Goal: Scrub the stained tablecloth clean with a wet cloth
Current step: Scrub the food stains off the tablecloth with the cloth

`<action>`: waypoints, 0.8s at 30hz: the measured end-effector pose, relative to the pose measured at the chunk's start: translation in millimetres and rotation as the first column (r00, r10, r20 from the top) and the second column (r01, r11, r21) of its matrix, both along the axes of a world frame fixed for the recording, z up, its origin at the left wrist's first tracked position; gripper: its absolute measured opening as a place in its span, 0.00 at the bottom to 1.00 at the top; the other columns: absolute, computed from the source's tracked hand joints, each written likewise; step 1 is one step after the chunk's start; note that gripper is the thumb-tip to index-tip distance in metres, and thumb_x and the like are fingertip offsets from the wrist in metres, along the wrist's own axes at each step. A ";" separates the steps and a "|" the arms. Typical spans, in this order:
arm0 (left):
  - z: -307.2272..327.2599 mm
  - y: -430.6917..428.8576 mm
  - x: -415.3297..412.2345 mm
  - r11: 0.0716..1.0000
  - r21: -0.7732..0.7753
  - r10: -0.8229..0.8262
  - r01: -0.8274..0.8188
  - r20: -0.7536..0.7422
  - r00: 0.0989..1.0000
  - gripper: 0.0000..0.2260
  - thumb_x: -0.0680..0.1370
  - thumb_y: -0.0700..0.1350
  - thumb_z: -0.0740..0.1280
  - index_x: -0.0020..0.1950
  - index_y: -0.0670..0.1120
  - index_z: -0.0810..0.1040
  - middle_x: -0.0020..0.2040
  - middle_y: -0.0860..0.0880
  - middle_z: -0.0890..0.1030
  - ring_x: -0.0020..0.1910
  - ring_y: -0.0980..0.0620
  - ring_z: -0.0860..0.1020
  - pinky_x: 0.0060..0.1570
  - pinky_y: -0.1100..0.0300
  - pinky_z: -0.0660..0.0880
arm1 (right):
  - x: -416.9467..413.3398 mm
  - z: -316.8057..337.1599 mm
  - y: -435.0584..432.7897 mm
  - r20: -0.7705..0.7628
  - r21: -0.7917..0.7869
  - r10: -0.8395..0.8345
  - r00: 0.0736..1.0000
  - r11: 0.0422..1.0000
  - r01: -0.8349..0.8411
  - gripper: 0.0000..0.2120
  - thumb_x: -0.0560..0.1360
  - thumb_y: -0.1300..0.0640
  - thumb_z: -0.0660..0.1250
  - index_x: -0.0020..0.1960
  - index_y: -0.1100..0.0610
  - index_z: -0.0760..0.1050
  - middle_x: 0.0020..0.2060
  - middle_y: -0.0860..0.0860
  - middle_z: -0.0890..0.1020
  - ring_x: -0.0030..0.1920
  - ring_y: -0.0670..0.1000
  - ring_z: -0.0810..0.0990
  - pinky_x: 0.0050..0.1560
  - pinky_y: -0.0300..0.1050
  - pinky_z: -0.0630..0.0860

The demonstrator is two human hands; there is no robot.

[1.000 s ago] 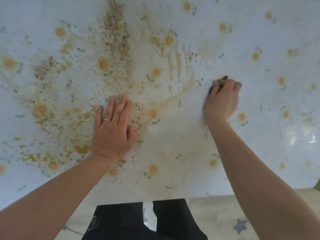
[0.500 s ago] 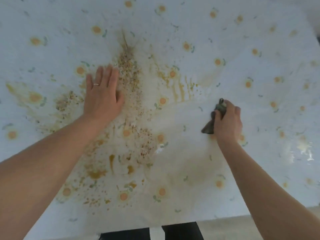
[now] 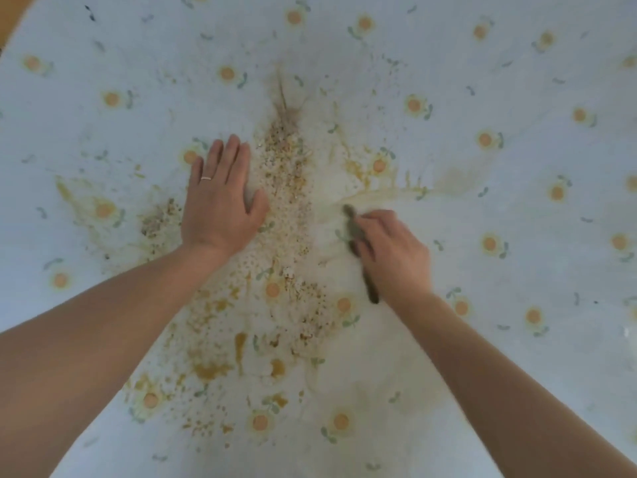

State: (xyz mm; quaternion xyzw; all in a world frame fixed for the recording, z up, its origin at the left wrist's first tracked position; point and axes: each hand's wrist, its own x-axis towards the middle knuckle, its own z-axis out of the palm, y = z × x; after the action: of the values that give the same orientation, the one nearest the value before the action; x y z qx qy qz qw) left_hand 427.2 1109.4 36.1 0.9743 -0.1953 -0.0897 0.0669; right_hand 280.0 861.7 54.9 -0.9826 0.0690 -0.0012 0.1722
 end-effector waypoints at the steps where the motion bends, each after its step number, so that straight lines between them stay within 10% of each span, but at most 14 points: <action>1: -1.7 -0.8 2.1 1.000 0.020 -0.016 0.015 0.007 1.000 0.32 0.85 0.60 0.48 0.85 0.46 0.48 0.85 0.48 0.48 0.84 0.48 0.45 0.82 0.44 0.46 | 3.7 -0.1 -30.0 -0.006 -0.030 -0.158 0.987 0.987 0.158 0.10 0.79 0.51 0.66 0.60 0.50 0.77 0.58 0.48 0.76 0.50 0.54 0.80 0.41 0.45 0.74; 4: -4.1 0.4 3.2 1.000 0.024 -0.003 0.003 0.023 1.000 0.33 0.85 0.62 0.49 0.85 0.47 0.49 0.85 0.49 0.48 0.84 0.49 0.45 0.82 0.44 0.46 | 24.0 1.2 -110.0 -0.008 -0.075 -0.685 0.728 0.727 0.683 0.11 0.82 0.52 0.61 0.61 0.55 0.75 0.63 0.52 0.73 0.50 0.61 0.80 0.45 0.48 0.70; 7: -4.0 -2.0 2.8 1.000 -0.003 0.013 -0.013 0.033 0.999 0.32 0.84 0.60 0.50 0.85 0.47 0.51 0.85 0.48 0.51 0.84 0.49 0.48 0.82 0.44 0.46 | 55.0 -1.6 -111.4 0.007 -0.039 -0.820 0.573 0.572 0.819 0.11 0.83 0.53 0.59 0.61 0.57 0.74 0.65 0.53 0.71 0.50 0.61 0.79 0.44 0.47 0.67; 12: -2.3 -3.9 2.3 1.000 -0.007 0.023 -0.023 0.034 0.999 0.32 0.83 0.59 0.51 0.85 0.46 0.53 0.85 0.48 0.53 0.84 0.49 0.49 0.82 0.45 0.47 | 65.7 -4.8 -2.0 0.037 0.062 -0.337 0.941 0.940 0.334 0.09 0.81 0.54 0.63 0.60 0.52 0.77 0.59 0.47 0.76 0.39 0.52 0.78 0.35 0.44 0.72; 16: -0.9 -4.4 1.6 0.999 0.003 0.032 -0.032 0.043 0.999 0.32 0.83 0.59 0.51 0.85 0.46 0.54 0.85 0.48 0.53 0.84 0.50 0.48 0.82 0.45 0.47 | 56.3 -5.6 -9.9 0.099 0.011 0.101 0.990 0.995 -0.102 0.10 0.79 0.53 0.69 0.60 0.51 0.80 0.55 0.43 0.79 0.38 0.49 0.81 0.29 0.42 0.76; 20: -3.6 -6.1 2.9 0.999 0.028 0.013 -0.015 0.049 0.999 0.32 0.83 0.58 0.52 0.85 0.45 0.54 0.85 0.49 0.52 0.84 0.51 0.48 0.82 0.45 0.49 | 77.6 -4.5 -112.8 0.089 -0.064 -0.252 0.964 0.964 0.258 0.11 0.81 0.52 0.66 0.61 0.54 0.79 0.61 0.48 0.77 0.43 0.58 0.82 0.39 0.47 0.75; 24: -3.4 -0.9 5.2 0.999 0.050 0.017 -0.019 0.040 0.999 0.32 0.83 0.59 0.51 0.85 0.45 0.54 0.85 0.48 0.52 0.84 0.50 0.48 0.82 0.44 0.50 | 123.2 -4.2 -150.5 0.023 -0.070 -0.662 0.749 0.747 0.661 0.13 0.84 0.53 0.58 0.62 0.58 0.75 0.64 0.53 0.72 0.46 0.62 0.80 0.44 0.49 0.71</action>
State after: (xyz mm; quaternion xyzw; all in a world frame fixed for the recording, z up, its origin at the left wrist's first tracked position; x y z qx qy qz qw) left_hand 432.4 1108.5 32.8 0.9790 -0.1854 -0.0746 0.0393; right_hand 403.2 711.2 50.6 -0.9002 0.4126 -0.0630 0.1241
